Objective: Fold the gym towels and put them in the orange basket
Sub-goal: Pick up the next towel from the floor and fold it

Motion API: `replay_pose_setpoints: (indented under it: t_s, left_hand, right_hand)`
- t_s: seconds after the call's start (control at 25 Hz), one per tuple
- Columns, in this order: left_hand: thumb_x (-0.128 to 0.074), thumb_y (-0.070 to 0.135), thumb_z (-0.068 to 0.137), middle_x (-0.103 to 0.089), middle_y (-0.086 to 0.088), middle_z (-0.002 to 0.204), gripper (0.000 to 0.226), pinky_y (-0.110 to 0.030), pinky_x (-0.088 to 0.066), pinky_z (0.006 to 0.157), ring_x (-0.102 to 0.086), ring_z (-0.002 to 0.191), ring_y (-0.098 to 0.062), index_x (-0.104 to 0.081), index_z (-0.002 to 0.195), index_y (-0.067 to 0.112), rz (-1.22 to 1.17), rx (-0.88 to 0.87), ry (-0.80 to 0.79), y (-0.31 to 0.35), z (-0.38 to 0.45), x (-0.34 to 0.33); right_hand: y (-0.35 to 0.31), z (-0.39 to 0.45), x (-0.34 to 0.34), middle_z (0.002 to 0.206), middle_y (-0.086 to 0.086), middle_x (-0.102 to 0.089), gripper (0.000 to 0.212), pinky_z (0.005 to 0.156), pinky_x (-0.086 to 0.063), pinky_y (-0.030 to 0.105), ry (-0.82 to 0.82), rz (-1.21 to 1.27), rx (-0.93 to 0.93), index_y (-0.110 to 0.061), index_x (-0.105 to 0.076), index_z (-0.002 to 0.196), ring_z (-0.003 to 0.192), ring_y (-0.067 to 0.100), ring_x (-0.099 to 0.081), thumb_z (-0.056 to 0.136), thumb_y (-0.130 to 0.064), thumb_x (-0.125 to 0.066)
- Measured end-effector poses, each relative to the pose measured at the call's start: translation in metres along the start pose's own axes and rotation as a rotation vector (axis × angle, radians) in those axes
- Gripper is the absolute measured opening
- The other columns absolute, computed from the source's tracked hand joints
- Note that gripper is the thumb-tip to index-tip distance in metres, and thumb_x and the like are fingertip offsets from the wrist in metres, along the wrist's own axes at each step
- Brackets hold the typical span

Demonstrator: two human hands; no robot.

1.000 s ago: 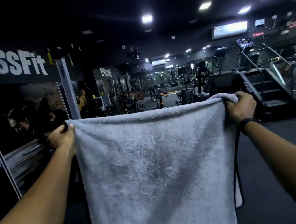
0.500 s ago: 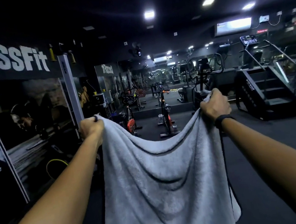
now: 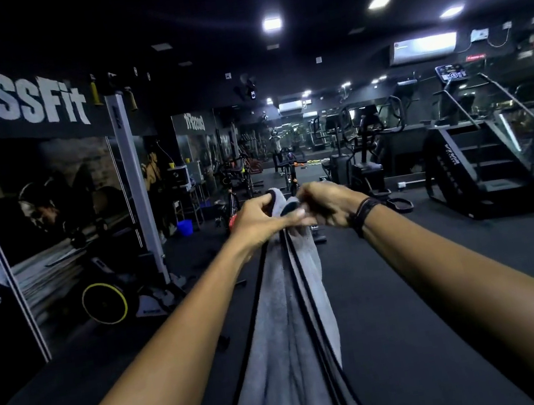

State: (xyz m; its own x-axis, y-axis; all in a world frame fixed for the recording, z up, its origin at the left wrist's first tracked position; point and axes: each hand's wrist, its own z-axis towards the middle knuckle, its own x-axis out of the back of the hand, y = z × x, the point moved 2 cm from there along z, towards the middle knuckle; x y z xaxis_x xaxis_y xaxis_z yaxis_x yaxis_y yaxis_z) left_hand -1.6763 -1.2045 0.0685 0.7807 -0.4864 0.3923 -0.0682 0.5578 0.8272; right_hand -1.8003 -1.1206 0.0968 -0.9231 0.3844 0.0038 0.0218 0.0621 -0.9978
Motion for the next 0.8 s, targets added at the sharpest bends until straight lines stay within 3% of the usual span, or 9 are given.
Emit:
replay_pose_setpoints:
  t_s: [0.08, 0.16, 0.24, 0.32, 0.36, 0.48, 0.6, 0.72, 0.8]
  left_hand:
    - [-0.091, 0.043, 0.055, -0.052, 0.004, 0.133, 0.103, -0.021, -0.04, 0.096, -0.051, 0.12, -0.013, -0.045, 0.14, 0.007, 0.17, -0.005, -0.026, 0.002, -0.003, -0.005]
    - [-0.086, 0.019, 0.068, -0.056, 0.008, 0.118, 0.068, -0.019, -0.04, 0.089, -0.053, 0.112, -0.012, -0.056, 0.128, 0.009, 0.352, -0.086, 0.116, 0.002, -0.002, -0.006]
    - [-0.081, 0.008, 0.073, -0.067, 0.003, 0.105, 0.036, -0.025, -0.047, 0.084, -0.062, 0.101, -0.016, -0.066, 0.106, 0.014, 0.25, -0.141, 0.218, -0.002, 0.001, 0.0]
    - [-0.073, 0.003, 0.08, -0.067, 0.001, 0.102, 0.028, -0.024, -0.045, 0.083, -0.06, 0.098, -0.014, -0.066, 0.105, 0.013, 0.063, -0.1, 0.235, -0.009, 0.003, 0.006]
    - [-0.07, 0.001, 0.083, -0.066, 0.001, 0.105, 0.028, -0.023, -0.044, 0.087, -0.058, 0.101, -0.013, -0.065, 0.108, 0.013, -0.023, -0.076, 0.237, -0.009, 0.005, 0.009]
    - [-0.06, -0.003, 0.088, -0.067, 0.002, 0.106, 0.028, -0.027, -0.048, 0.091, -0.059, 0.105, -0.016, -0.063, 0.106, 0.017, -0.195, -0.047, 0.255, -0.003, 0.012, 0.012]
    - [-0.056, -0.002, 0.09, -0.067, 0.004, 0.094, 0.024, -0.022, -0.049, 0.073, -0.062, 0.089, -0.013, -0.06, 0.107, 0.015, -0.328, -0.027, 0.329, 0.005, 0.018, 0.016]
    - [-0.057, 0.001, 0.091, -0.065, 0.0, 0.097, 0.024, -0.022, -0.05, 0.068, -0.062, 0.084, -0.011, -0.055, 0.112, 0.012, -0.401, -0.012, 0.408, 0.008, 0.02, 0.036]
    - [-0.056, 0.001, 0.092, -0.063, -0.006, 0.103, 0.024, -0.027, -0.051, 0.075, -0.061, 0.09, -0.017, -0.053, 0.112, 0.013, -0.367, 0.009, 0.476, -0.002, 0.023, 0.056]
  right_hand:
    - [0.002, 0.001, -0.001, 0.084, 0.015, -0.061, 0.023, 0.062, -0.059, 0.03, -0.066, 0.034, -0.019, -0.005, -0.05, 0.08, 0.066, 0.023, -0.065, 0.095, -0.003, -0.032]
    - [0.002, 0.0, -0.001, 0.094, 0.02, -0.069, 0.024, 0.069, -0.058, 0.03, -0.09, -0.098, 0.047, 0.002, -0.06, 0.09, 0.077, 0.025, -0.067, 0.093, 0.002, -0.036]
    - [-0.001, -0.001, 0.007, 0.086, 0.014, -0.073, 0.021, 0.053, -0.054, 0.023, 0.01, -0.354, 0.254, 0.004, -0.07, 0.096, 0.062, 0.014, -0.065, 0.093, -0.002, -0.05]
    - [-0.003, -0.003, 0.021, 0.074, -0.001, -0.072, 0.015, 0.044, -0.043, 0.013, 0.154, -0.474, 0.476, -0.002, -0.074, 0.089, 0.054, 0.003, -0.057, 0.09, -0.008, -0.06]
    - [-0.002, -0.002, 0.027, 0.075, -0.005, -0.07, 0.013, 0.045, -0.04, 0.01, 0.143, -0.487, 0.52, -0.003, -0.074, 0.089, 0.056, -0.001, -0.057, 0.09, -0.009, -0.062]
    - [0.016, -0.002, 0.025, 0.083, -0.003, -0.068, 0.014, 0.057, -0.045, 0.011, -0.152, -0.532, 0.459, -0.007, -0.067, 0.098, 0.063, -0.004, -0.06, 0.084, -0.008, -0.071]
    - [0.049, 0.002, 0.017, 0.083, -0.006, -0.064, 0.025, 0.06, -0.046, 0.013, -0.271, -0.702, 0.375, -0.013, -0.063, 0.093, 0.066, -0.001, -0.059, 0.076, -0.014, -0.081]
    - [0.081, 0.016, 0.029, 0.105, 0.001, -0.067, 0.049, 0.08, -0.05, 0.027, -0.135, -1.319, 0.22, -0.016, -0.064, 0.104, 0.098, 0.018, -0.064, 0.068, -0.044, -0.084]
    - [0.083, 0.023, 0.049, 0.114, 0.005, -0.06, 0.065, 0.089, -0.045, 0.035, 0.078, -1.526, 0.151, -0.013, -0.061, 0.109, 0.11, 0.028, -0.056, 0.068, -0.06, -0.077]
